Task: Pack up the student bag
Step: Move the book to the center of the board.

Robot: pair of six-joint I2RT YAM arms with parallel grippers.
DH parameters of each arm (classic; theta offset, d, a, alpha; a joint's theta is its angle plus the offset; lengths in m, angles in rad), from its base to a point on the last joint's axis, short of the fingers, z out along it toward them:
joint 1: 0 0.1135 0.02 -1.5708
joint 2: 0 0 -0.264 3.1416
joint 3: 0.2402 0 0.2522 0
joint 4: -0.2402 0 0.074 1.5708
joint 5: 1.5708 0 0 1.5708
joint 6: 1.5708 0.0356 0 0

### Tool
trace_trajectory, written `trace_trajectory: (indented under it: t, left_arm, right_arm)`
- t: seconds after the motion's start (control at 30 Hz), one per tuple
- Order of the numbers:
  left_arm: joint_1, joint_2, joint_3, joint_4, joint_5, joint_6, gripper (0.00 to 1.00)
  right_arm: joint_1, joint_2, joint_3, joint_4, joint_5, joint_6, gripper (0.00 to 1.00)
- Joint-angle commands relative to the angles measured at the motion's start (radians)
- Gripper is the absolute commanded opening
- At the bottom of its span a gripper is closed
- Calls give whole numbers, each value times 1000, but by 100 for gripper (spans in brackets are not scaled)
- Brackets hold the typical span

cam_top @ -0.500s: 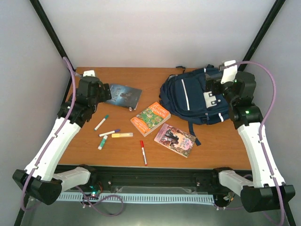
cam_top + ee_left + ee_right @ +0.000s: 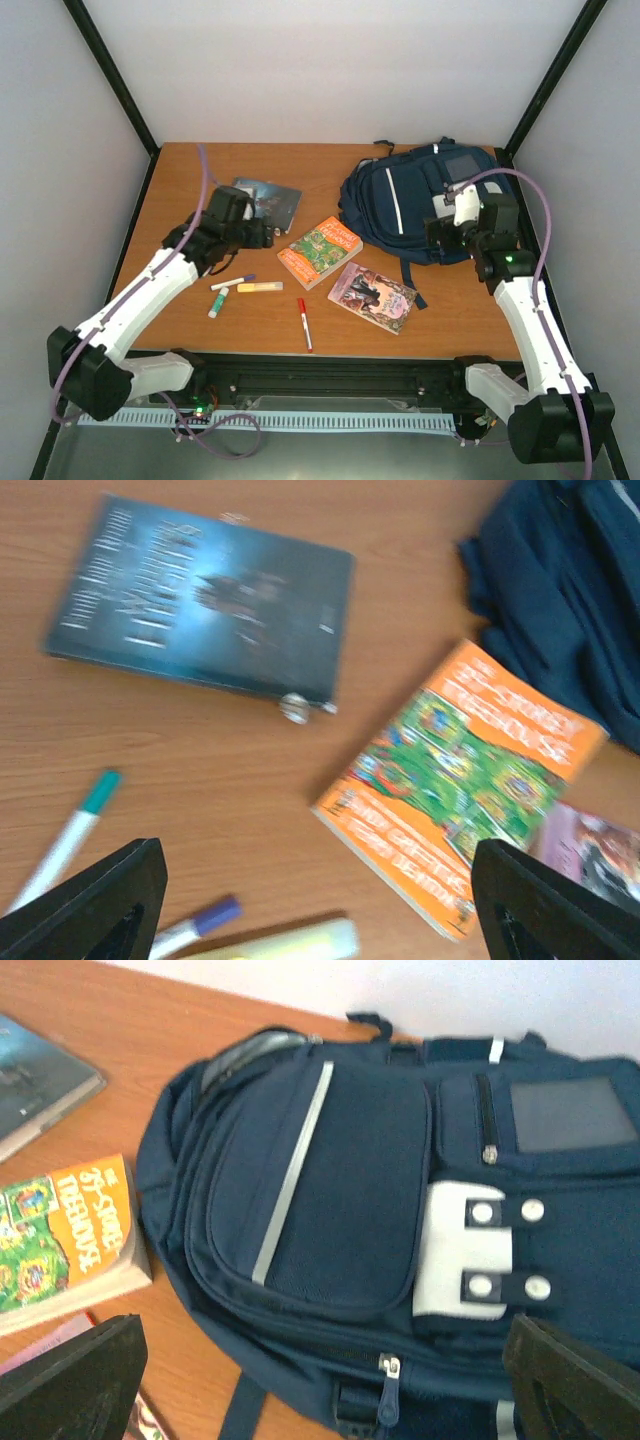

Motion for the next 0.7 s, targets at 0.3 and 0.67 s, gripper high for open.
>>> trace_trajectory:
  t: [0.3,0.67]
  left_arm:
    - [-460,352,117,169,142,-78,88]
    - [-712,808,496,148,167,-66,75]
  right_arm:
    - [-113,-65,-141,-1,103,29,100]
    - [-152,-98,-158,12,154,38,100]
